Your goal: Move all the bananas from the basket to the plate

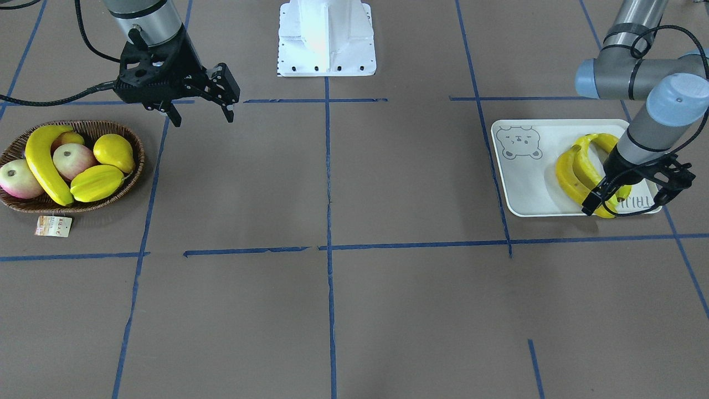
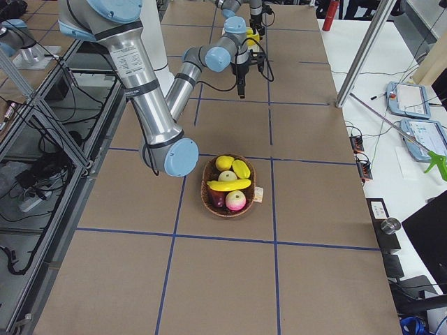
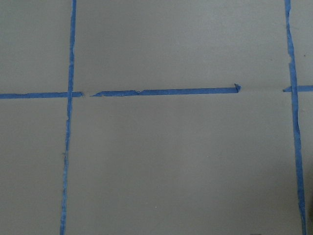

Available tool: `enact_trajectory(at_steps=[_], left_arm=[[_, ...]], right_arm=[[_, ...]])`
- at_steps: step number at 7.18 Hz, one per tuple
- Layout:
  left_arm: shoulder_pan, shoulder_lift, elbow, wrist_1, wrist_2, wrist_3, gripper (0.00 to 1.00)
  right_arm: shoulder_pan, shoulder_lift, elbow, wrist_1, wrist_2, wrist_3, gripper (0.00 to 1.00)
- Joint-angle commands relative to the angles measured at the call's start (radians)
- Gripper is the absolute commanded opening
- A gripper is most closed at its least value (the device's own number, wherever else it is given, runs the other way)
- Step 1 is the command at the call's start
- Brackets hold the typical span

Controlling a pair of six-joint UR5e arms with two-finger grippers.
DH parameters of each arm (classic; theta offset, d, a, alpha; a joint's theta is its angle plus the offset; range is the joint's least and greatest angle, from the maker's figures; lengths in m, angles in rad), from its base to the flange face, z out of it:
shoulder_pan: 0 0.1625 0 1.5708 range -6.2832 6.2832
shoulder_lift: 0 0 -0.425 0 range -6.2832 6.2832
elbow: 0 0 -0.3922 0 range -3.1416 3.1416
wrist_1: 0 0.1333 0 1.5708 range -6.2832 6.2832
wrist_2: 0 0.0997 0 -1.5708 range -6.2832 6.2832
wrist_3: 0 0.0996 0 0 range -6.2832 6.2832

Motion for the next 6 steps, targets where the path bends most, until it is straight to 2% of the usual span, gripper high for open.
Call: enact_trajectory(at_steps=[1,3,4,6], left_arm=[[-0.077,0.006,-0.133,0.078,-0.146,0.068,1.00],[-0.032,-0.056,-0.331,0.291,-0.161,0.070,1.00],[0.034,-0.105,-0.370,0.307,-0.154,0.068,1.00],[0.121,-0.166,-0.372,0.306,-0.121,0.050,1.00]], right_arm=[[0.019,-0.038,0.013,-0.009,0.005,-0.012,1.00],[0.051,-0.122,0.058,-0.009,0.015,-0.101,1.00],[0.065,-0.186,0.087,-0.008,0.015,-0.177,1.00],[0.108,-0.379,0.169,0.039,0.010,-0.311,1.00]])
